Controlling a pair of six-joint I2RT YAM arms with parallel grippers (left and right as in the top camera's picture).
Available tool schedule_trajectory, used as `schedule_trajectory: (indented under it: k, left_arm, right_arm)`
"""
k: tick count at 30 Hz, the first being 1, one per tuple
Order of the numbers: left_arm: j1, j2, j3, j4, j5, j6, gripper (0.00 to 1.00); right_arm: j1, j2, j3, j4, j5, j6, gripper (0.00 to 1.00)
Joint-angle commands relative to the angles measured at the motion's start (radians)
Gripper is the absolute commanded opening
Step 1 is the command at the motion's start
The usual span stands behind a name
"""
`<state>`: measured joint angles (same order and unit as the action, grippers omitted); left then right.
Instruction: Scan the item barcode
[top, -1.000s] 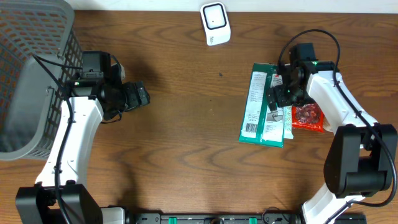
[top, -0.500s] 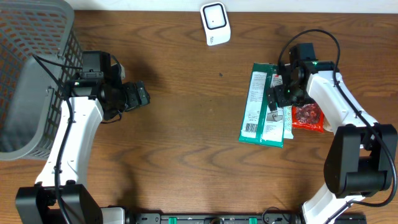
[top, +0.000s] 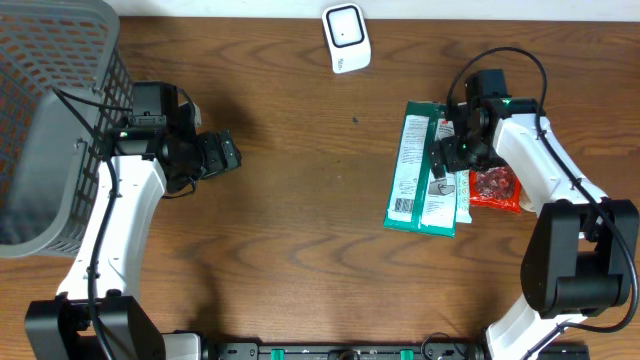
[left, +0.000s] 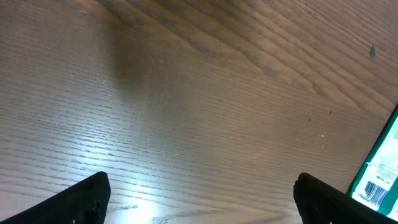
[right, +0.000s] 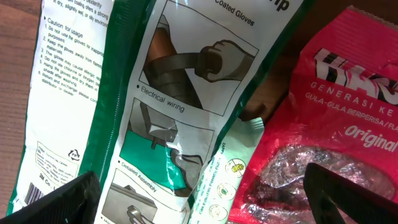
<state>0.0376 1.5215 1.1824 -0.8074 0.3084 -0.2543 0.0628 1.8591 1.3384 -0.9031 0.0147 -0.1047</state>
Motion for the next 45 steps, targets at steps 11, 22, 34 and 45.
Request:
schedule_trajectory:
  k: [11,22,34,45]
  left_arm:
    - [0.003,0.001,0.007,-0.003,-0.006,0.010,0.95]
    - [0.003,0.001,0.007,-0.003,-0.006,0.010,0.95]
    - [0.003,0.001,0.007,-0.003,-0.006,0.010,0.95]
    - [0.003,0.001,0.007,-0.003,-0.006,0.010,0.95]
  right_arm:
    - [-0.003,-0.104,-0.007,0.002,-0.008,0.014,0.99]
    - [-0.003,-0.521,-0.007,0.002,-0.008,0.014,0.99]
    - [-0.003,-0.851,-0.007,-0.019,0.008,0.013,0.99]
    - [-0.003,-1.201,-0.016,-0.137,0.077,0.014,0.99]
